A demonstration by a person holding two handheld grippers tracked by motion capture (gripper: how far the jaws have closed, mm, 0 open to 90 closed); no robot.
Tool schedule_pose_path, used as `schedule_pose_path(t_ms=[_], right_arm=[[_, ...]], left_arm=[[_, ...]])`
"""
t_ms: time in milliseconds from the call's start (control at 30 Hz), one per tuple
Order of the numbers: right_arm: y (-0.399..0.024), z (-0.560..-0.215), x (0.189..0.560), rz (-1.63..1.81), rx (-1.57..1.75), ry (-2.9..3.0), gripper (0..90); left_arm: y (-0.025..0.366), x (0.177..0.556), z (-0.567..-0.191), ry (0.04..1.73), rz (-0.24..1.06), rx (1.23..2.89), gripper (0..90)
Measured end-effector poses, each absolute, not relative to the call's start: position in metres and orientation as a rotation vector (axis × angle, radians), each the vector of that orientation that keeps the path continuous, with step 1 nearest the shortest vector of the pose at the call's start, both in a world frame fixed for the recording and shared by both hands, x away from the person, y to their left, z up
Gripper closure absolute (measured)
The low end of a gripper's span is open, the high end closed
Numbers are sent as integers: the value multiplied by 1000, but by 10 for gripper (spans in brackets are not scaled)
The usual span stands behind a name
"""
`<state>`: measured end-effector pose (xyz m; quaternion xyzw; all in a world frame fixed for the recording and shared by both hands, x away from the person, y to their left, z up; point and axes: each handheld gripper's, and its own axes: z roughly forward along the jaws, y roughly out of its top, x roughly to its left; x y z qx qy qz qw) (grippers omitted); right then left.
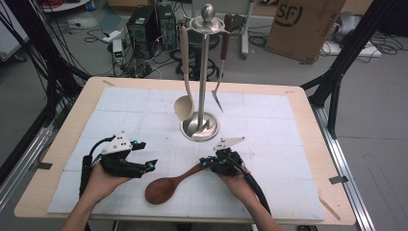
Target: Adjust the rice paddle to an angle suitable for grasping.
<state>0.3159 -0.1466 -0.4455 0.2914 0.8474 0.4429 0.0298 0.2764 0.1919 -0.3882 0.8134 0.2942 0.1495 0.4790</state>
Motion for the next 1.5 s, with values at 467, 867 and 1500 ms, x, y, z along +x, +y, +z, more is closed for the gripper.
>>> schedule_pose_path(t_ms=[467,867,1500], right_arm=[[-174,-429,317,1473,882,2524,733],[-218,-417,308,1507,897,2451,555],[-247,-417,300,1488,912,2371,416]], left_arm=[[175,274,-394,688,366,2013,264],[158,275,-399,672,345,2020,275],[116,277,-421,610,259,2083,350]])
